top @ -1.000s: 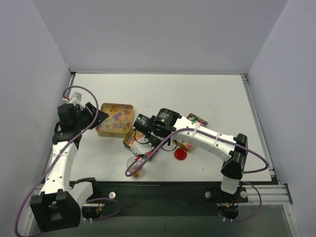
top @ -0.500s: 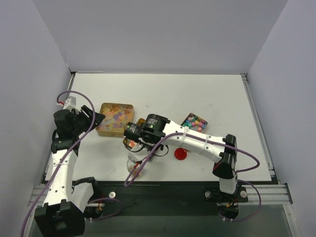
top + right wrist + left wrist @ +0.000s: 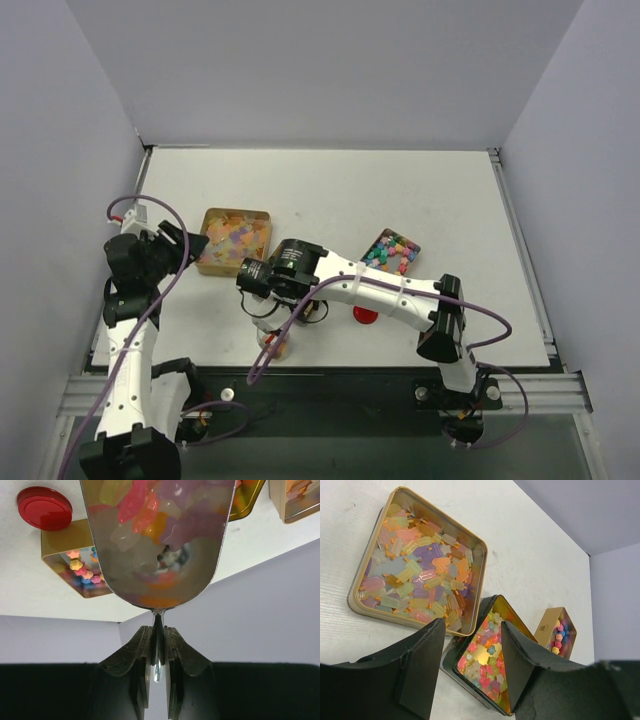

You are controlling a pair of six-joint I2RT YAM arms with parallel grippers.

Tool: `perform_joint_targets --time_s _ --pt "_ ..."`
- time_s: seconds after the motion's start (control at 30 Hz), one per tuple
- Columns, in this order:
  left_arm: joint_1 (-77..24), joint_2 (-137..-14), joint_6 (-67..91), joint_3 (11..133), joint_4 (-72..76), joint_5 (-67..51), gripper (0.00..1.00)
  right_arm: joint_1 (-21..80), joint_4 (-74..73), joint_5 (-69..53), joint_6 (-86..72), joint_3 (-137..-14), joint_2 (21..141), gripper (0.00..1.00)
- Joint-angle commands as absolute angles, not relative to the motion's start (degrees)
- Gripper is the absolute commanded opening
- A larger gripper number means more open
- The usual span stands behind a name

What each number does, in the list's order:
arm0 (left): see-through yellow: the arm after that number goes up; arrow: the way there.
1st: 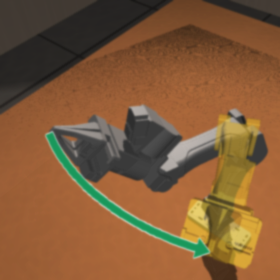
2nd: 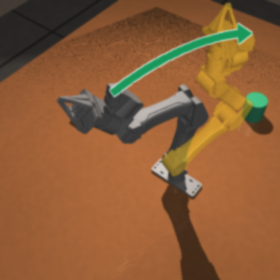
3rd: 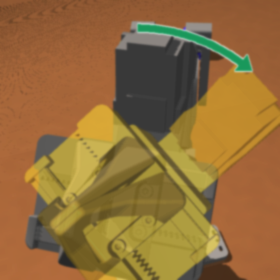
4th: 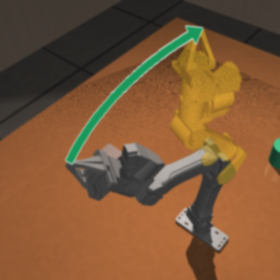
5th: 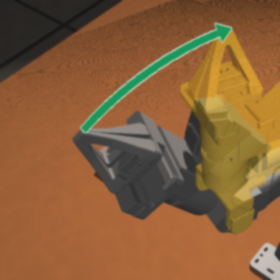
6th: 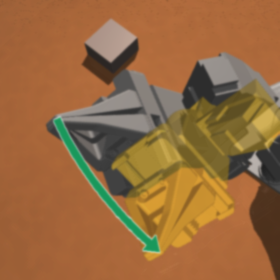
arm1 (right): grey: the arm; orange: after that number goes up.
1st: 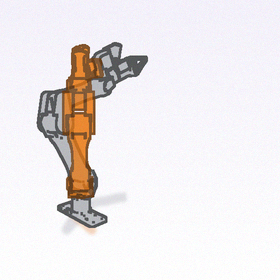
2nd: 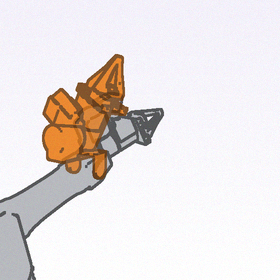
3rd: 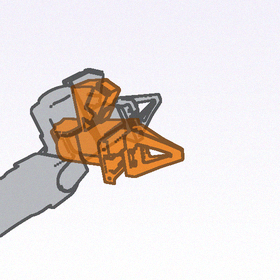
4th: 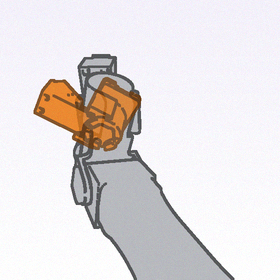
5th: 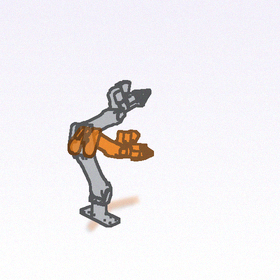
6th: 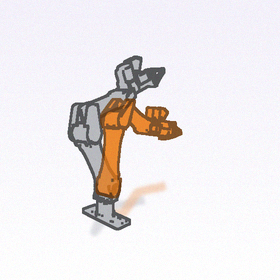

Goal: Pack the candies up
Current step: Place the fake candies in the packing bottle.

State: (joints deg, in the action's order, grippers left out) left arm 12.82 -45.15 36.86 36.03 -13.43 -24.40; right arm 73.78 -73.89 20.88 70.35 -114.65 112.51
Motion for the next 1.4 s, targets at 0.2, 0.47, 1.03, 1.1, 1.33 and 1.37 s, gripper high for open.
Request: perform_joint_targets --time_s 0.2,0.47,1.03,1.1,1.33,1.37 --pt "13.18 -42.54 37.18 34.89 -10.81 -24.08 0.59 76.29 -79.89 30.49 70.58 -118.21 114.87 0.00" --pt "13.10 -42.19 37.53 34.98 -11.43 -24.61 0.59 77.96 -79.98 34.89 72.33 -120.32 115.84 0.00" --pt "13.01 -46.05 38.23 35.95 -11.51 -26.19 0.59 73.05 -79.98 34.98 71.01 -113.92 109.17 0.00" --pt "12.92 -46.76 38.14 36.12 -11.86 -26.37 0.59 69.45 -79.11 35.85 71.80 -109.45 105.32 0.00" --pt "12.57 -50.09 37.71 37.35 -12.57 -27.42 0.58 48.80 -67.71 36.91 80.58 -89.84 95.89 0.00" --pt "12.22 -51.05 37.62 37.88 -12.66 -27.42 0.57 44.17 -65.94 37.52 82.34 -86.26 95.45 0.00"
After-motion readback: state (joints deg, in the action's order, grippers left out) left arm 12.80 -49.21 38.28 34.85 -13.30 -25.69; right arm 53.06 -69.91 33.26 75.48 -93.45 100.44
